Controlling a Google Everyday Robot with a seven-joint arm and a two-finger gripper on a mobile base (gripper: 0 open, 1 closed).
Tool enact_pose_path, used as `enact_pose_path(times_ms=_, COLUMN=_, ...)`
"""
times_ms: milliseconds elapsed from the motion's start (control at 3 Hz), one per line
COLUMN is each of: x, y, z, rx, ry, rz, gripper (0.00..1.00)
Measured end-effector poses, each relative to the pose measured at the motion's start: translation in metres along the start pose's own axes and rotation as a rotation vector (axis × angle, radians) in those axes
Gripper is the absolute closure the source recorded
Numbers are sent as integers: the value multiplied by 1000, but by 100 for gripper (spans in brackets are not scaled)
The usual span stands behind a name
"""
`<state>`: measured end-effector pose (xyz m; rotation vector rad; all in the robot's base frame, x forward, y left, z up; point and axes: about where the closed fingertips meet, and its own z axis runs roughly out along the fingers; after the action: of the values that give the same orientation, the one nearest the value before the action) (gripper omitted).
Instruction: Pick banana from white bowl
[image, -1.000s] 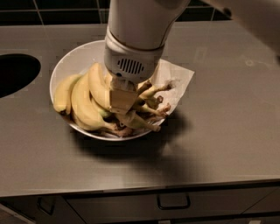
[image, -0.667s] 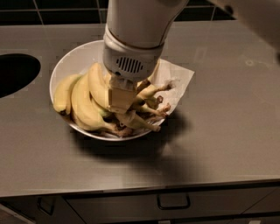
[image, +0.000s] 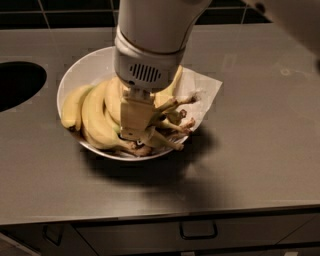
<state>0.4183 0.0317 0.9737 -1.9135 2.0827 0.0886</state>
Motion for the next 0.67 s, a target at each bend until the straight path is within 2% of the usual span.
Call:
enact_pose_path(times_ms=333, x=-1, y=0, z=-1, rx=1, ry=0, rz=-2, gripper=38)
enact_pose_path(times_ms=667, x=-2, y=-1, z=-2, rx=2, ry=0, rz=-2, gripper=48)
